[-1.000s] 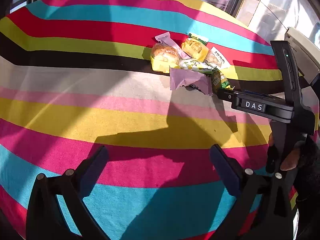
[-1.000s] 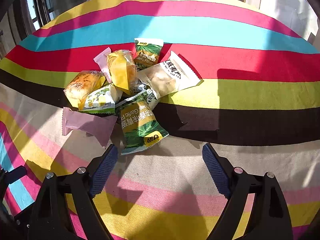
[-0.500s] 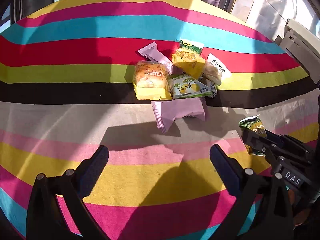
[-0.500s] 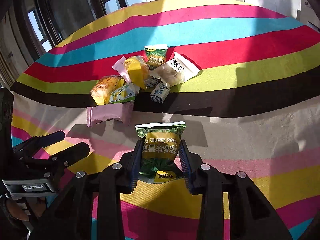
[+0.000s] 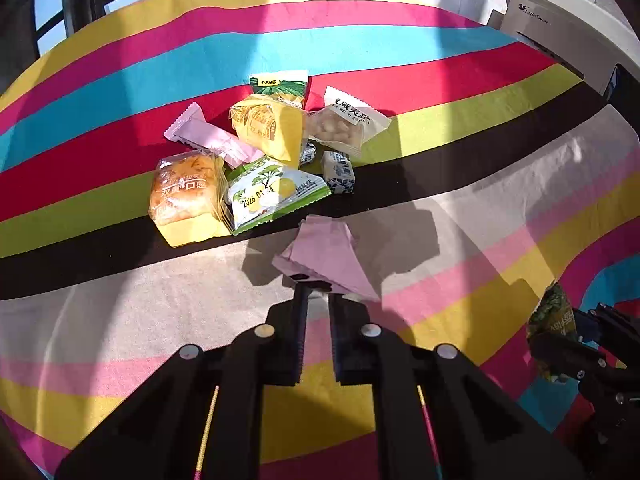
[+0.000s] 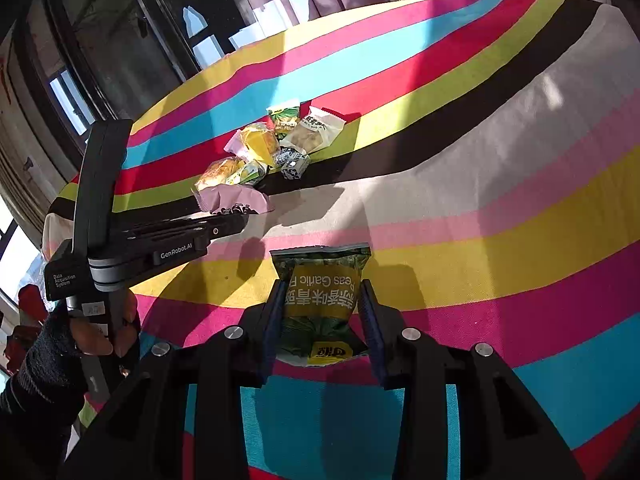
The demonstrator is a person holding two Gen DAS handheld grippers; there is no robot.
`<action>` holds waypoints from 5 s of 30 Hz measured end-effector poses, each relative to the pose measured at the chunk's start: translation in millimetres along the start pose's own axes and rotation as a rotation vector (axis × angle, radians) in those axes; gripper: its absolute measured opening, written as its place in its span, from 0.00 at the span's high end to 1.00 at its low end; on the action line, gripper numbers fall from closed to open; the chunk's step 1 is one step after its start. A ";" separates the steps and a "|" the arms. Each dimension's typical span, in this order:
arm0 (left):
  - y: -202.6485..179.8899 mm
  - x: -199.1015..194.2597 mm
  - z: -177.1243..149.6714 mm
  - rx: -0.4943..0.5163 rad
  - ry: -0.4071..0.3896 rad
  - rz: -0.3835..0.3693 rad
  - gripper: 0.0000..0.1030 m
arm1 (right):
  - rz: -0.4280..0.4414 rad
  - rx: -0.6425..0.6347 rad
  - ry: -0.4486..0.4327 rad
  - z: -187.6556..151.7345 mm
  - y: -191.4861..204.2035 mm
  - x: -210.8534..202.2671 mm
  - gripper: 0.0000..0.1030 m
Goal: Organize snacks
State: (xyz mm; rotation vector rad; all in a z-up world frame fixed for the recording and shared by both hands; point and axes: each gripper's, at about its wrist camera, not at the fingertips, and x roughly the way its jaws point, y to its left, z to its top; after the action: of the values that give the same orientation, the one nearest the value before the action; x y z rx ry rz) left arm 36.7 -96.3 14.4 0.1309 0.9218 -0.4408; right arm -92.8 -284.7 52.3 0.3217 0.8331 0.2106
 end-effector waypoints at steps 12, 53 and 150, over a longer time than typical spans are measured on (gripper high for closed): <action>8.9 -81.1 -103.1 -0.181 -0.056 -0.024 0.25 | -0.024 -0.055 -0.007 -3.3 10.5 4.8 0.64; 34.3 -114.5 -130.9 -0.263 -0.119 0.013 0.80 | -0.085 -0.153 0.062 -11.5 33.7 10.5 0.63; 214.1 -369.6 -444.5 -0.739 -0.068 0.855 0.02 | 0.706 -0.904 0.458 -244.5 433.4 -21.5 0.21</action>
State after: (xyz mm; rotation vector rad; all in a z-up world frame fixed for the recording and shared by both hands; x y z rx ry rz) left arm -395.3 343.3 22.9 -0.1686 0.8248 0.6869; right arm -315.8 160.2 69.6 -0.3194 0.9572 1.3119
